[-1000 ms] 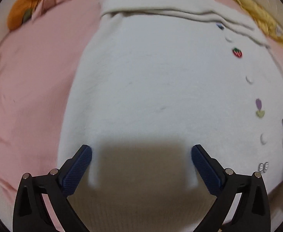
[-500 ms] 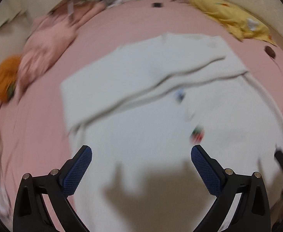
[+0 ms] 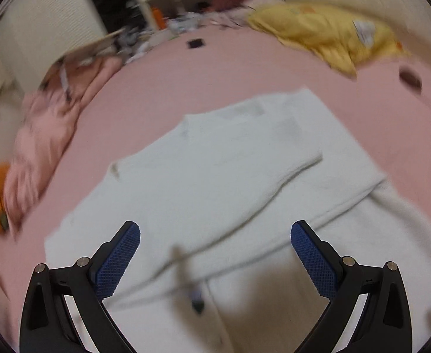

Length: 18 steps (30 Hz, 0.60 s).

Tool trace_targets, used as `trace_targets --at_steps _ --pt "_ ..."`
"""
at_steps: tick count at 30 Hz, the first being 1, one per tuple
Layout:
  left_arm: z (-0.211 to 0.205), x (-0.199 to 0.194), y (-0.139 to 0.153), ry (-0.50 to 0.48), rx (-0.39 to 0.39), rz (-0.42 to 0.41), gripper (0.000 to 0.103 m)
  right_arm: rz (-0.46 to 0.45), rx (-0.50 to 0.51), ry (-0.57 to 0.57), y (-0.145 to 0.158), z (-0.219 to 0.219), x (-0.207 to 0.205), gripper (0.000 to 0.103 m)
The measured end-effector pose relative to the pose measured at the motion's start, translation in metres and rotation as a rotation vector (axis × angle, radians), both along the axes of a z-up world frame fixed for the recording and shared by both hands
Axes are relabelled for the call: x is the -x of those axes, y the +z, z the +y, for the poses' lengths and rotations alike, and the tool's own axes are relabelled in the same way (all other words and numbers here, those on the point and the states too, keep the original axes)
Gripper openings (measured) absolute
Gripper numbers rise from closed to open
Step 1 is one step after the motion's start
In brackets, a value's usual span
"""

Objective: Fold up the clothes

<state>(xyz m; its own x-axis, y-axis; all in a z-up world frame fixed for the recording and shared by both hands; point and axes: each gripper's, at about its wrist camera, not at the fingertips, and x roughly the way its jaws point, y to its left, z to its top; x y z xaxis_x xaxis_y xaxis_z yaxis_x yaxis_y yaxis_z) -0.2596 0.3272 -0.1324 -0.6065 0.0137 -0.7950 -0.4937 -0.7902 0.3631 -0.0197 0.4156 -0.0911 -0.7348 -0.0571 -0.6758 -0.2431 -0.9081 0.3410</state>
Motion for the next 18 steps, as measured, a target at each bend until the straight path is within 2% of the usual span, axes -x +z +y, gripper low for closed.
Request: trace_targets --at_steps 5,18 --pt "0.035 0.025 -0.013 -0.055 0.065 0.043 0.103 0.005 0.066 -0.016 -0.002 0.008 0.001 0.074" --pt "0.046 0.058 -0.002 -0.061 0.069 0.058 0.102 -0.006 0.095 -0.003 -0.009 0.009 0.006 0.074"
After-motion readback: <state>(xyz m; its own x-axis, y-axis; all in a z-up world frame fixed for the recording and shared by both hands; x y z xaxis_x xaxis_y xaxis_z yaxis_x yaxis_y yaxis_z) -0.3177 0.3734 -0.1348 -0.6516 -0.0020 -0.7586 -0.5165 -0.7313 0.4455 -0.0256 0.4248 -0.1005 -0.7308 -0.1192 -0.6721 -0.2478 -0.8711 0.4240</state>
